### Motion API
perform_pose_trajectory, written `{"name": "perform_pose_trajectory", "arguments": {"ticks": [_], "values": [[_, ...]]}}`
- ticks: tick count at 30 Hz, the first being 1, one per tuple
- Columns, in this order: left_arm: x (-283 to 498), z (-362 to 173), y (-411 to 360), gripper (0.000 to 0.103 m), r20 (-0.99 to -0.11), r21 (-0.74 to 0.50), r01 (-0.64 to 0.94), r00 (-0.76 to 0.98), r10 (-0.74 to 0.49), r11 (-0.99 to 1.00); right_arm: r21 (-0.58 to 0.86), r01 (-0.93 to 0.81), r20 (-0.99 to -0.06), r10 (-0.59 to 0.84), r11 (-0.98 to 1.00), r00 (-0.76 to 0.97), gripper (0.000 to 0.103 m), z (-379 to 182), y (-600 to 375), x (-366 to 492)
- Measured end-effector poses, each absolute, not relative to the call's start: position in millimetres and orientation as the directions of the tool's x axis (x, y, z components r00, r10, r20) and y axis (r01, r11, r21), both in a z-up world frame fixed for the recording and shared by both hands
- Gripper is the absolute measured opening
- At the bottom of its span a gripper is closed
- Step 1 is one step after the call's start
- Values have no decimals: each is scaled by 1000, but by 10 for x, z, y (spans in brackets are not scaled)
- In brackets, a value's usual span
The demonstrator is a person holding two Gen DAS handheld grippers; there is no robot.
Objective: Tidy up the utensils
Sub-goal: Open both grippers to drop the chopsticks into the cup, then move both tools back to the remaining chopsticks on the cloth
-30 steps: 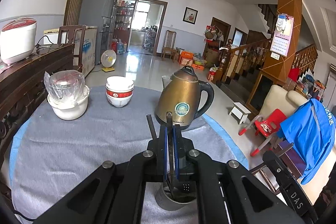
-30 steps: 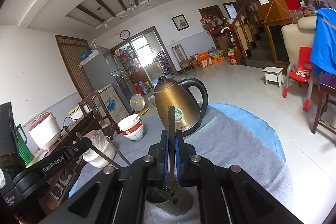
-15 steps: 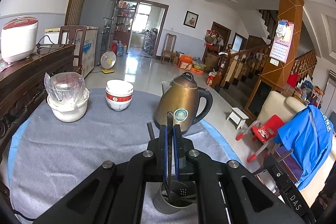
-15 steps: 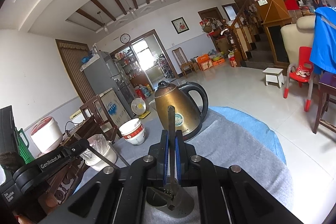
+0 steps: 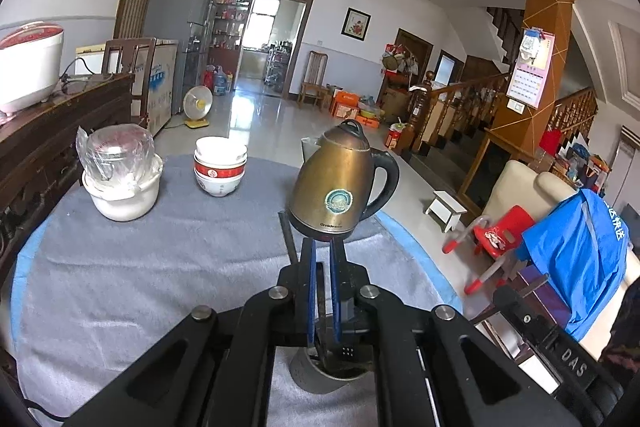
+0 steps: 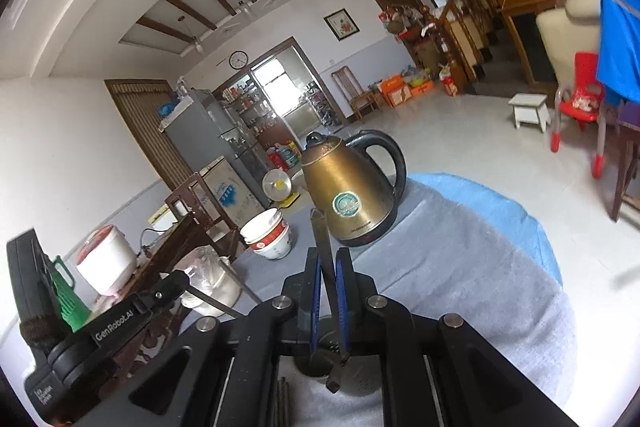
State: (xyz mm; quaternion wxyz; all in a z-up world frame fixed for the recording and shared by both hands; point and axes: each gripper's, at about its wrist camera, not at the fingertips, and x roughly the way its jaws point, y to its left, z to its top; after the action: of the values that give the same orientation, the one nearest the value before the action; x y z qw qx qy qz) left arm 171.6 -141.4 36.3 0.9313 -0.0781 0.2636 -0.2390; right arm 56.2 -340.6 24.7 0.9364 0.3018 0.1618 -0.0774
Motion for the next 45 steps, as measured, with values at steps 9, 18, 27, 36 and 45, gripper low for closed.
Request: {"name": "perform_pose_trajectory", "arguments": {"ticks": [9,18,27,36,45], "values": [[1362,399,-1054,46,-405,-188,388,806,-431,902,614,214,-241,-77,759,967,62,297,-3434,217],[1236,4,-475,62,-512,-113,280,806,-297,953,534,182,-107,-147,826,983,51,594,-3192,-281],[1291,-731,88,62,-710,-128,162,674,-205,978,437,32,-180,53,899,982,40,441,-2575,-189],[1241,-1075,41,63,-763,-93,202,614,-200,975,395,23,-490,190,918,851,40,-472,-2043,316],[1271,-1322,-13,63,-804,-102,219,557,-210,970,379,55,-670,233,924,705,40,-1046,-1951,733]]}}
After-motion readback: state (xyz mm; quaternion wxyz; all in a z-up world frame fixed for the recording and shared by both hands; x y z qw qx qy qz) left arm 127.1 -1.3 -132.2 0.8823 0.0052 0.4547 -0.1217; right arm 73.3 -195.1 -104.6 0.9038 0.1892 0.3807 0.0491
